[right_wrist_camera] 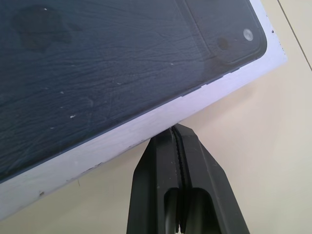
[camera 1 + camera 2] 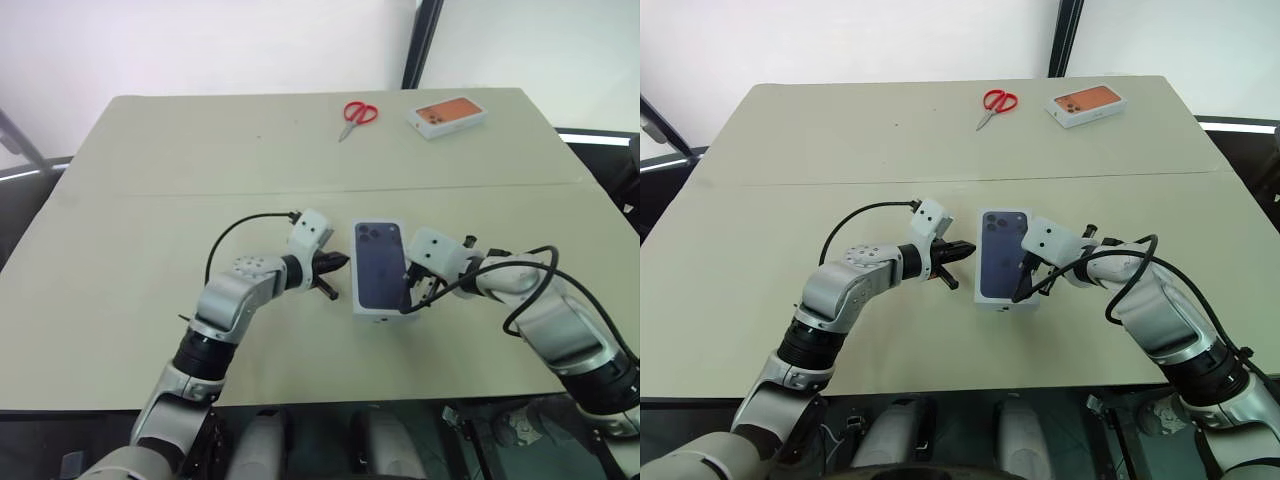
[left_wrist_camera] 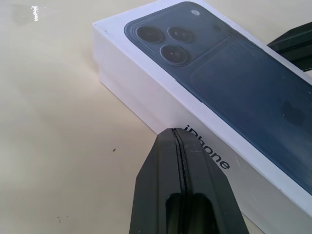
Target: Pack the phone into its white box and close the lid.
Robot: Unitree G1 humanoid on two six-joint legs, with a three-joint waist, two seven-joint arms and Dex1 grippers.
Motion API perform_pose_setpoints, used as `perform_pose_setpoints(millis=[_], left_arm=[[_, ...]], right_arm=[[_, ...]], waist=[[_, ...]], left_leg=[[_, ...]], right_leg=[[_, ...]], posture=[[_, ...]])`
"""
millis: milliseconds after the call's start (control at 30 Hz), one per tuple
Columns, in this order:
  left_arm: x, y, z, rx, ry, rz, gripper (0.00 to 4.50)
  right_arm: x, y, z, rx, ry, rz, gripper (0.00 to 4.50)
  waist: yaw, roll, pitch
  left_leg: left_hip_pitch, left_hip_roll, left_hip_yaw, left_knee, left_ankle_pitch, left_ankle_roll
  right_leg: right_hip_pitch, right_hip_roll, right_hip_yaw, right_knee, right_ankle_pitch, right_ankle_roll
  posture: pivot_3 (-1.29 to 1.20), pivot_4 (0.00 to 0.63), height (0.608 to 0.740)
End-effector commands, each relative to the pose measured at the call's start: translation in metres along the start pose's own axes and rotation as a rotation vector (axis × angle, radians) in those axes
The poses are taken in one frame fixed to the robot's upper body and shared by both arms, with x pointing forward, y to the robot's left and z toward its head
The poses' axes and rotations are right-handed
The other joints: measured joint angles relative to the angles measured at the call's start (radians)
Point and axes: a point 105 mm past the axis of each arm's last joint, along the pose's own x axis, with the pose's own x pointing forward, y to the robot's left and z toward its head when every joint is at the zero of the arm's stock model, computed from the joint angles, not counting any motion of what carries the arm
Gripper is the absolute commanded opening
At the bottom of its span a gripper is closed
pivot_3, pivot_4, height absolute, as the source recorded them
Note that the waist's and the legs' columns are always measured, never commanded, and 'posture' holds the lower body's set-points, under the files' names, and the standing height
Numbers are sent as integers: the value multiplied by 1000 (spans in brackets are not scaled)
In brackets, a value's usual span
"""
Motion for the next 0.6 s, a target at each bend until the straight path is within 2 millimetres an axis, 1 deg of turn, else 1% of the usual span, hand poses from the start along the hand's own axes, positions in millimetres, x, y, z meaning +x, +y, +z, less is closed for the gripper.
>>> perform_pose_setpoints(millis=[33,167,367,500,600], left_arm=[[2,-9,18,34,-64,-31,0],[3,-9,17,28,-59,-30,0],[4,-8,6,23,-21,-22,0],[3,-7,3,14,-15,-20,0],[2,-2,-5,14,6,-4,0]], right_arm=[[-2,-2,9,-7,-40,-11,37],[-2,-3,9,-6,-39,-15,37],[-3,-4,8,-7,-36,-18,37],[-4,-6,7,-7,-33,-23,37],[-10,-16,5,-10,-25,-55,37]], waist=[[0,0,0],[0,0,0],[0,0,0],[0,0,0],[0,0,0]], left_leg=[[0,0,0,0,0,0],[0,0,0,0,0,0],[0,0,0,0,0,0],[0,0,0,0,0,0],[0,0,0,0,0,0]], right_leg=[[0,0,0,0,0,0],[0,0,0,0,0,0],[0,0,0,0,0,0],[0,0,0,0,0,0],[0,0,0,0,0,0]], posture=[[0,150,740],[0,150,740],[0,150,740],[0,150,740],[0,150,740]])
